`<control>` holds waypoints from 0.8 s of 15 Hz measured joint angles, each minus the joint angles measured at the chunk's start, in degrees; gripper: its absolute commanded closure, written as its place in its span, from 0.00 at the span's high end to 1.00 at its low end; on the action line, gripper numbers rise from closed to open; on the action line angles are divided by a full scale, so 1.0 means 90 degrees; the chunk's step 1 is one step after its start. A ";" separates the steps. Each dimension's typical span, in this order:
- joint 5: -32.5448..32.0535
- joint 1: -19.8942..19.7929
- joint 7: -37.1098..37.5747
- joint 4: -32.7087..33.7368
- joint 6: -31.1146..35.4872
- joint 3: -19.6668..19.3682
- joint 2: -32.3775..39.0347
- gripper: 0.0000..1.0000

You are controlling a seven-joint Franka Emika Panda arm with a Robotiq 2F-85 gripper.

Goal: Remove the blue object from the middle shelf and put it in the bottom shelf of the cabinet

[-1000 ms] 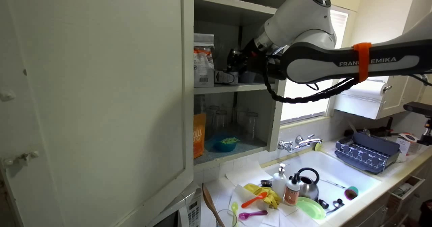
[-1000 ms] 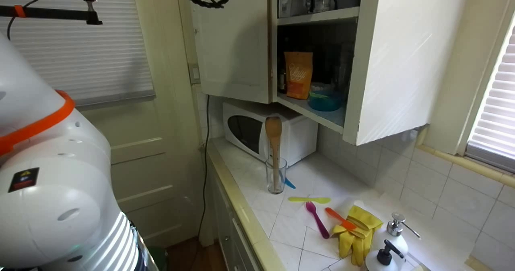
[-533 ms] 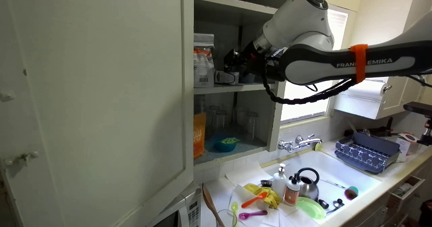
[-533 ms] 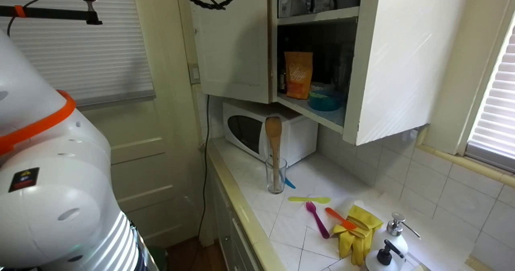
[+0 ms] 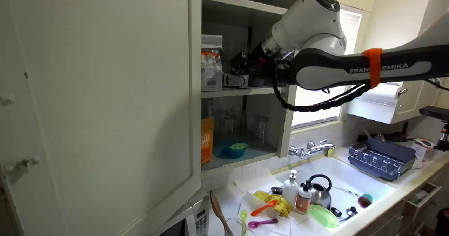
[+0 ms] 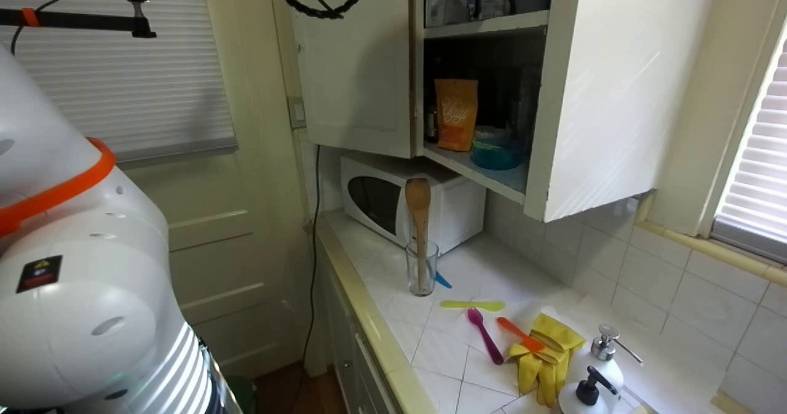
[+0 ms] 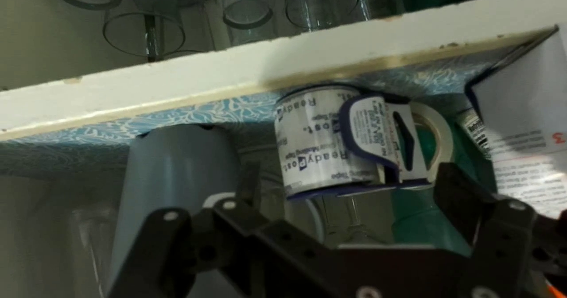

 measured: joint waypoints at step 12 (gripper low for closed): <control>-0.0366 0.0099 -0.0461 -0.0010 0.0121 -0.0302 0.0288 0.97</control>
